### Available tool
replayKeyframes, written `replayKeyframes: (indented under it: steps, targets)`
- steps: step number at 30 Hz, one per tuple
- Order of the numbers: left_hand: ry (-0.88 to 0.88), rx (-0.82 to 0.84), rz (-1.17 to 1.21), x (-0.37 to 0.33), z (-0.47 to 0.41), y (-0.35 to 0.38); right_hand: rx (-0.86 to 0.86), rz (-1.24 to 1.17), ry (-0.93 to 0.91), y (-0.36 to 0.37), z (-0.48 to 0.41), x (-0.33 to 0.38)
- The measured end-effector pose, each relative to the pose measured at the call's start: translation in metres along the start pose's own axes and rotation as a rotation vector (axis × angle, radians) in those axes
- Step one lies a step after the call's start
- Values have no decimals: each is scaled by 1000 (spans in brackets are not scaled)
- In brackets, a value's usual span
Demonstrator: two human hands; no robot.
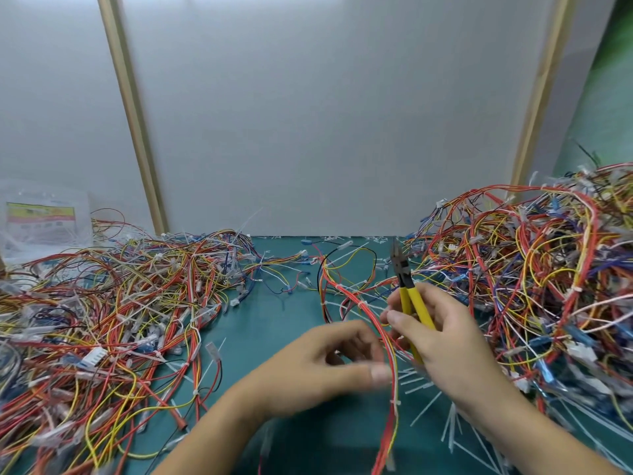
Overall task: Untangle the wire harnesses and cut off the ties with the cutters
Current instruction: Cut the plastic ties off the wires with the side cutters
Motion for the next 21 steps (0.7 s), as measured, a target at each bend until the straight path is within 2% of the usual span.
replayKeyframes:
  steps: [3,5,9,15,21]
  targets:
    - [-172,-349,110,18,0,-29,44,93,-46,5,3,4]
    - [-249,-454,151,28,3,-37,96,150,-75,13,8,6]
    - [-223,-398,171,29,1,-34,149,258,-122,22,14,9]
    - [-160,-276,255,24,-2,-25,121,160,-61,18,11,3]
    - [-218,-227,147,24,0,-23,142,166,-80,22,13,3]
Point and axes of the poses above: each hand's wrist, its own z-axis away from the middle knuckle, its own y-axis out of the palm, x = y × z, the point moved 9 cm from there along -z, towards the middle knuckle, and after that the axes turned 13 degrees about -z, right-handed, at the moved point
